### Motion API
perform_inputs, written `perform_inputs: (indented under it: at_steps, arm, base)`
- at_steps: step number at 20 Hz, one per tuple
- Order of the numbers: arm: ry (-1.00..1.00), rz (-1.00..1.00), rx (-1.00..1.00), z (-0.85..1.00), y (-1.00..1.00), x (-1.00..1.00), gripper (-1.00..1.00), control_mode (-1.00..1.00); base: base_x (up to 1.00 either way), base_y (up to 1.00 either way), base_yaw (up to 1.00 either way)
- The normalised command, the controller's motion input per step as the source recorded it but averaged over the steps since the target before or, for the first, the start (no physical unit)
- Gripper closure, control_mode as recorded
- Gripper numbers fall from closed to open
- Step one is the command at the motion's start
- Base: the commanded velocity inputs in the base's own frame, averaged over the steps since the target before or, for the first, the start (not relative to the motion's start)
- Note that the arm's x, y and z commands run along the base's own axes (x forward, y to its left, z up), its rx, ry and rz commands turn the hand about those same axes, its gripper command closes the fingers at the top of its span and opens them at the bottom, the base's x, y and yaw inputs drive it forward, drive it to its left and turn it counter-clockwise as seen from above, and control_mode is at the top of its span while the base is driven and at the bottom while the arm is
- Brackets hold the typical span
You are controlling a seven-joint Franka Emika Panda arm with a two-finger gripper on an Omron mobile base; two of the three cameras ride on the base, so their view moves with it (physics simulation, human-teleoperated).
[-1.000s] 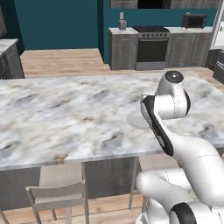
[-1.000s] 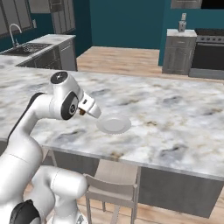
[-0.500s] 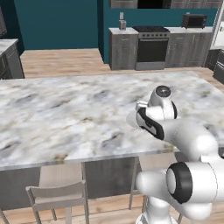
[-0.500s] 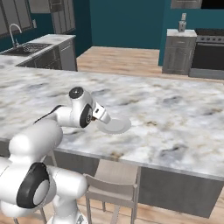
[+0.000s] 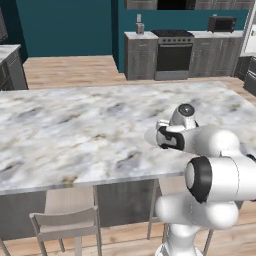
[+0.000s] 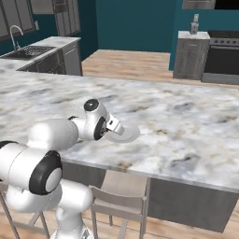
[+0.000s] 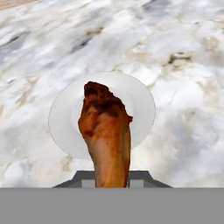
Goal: Take the chicken drumstick from the fridge and place it on the digital scale on the counter by the fridge. Wait a few seconds for a reading, then move it to the plate on the dining counter.
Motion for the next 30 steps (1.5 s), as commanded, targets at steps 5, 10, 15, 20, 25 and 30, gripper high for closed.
perform_inputs:
  at_steps: [5,10,15,20,25,30]
  arm:
    - [0.08,0.03,0.02,-0.33,-0.08,0.38,1.0,-1.0]
    - [0.08,0.03,0.03,-0.3,-0.16,0.47,1.0,-1.0]
    - [0.08,0.02,0.0,-0.32,-0.06,0.46,1.0,-1.0]
    - [0.1,0.01,0.0,-0.43,0.0,0.56,1.0,-1.0]
    - [0.06,0.0,0.0,-0.34,0.0,0.6,1.0,-1.0]
    - [0.03,0.0,0.0,-0.32,0.0,0.23,-1.0,-1.0]
  base:
    - [0.0,0.0,0.0]
    - [0.0,0.0,0.0]
    - [0.0,0.0,0.0]
    - [0.0,0.0,0.0]
    - [0.0,0.0,0.0]
    - [0.0,0.0,0.0]
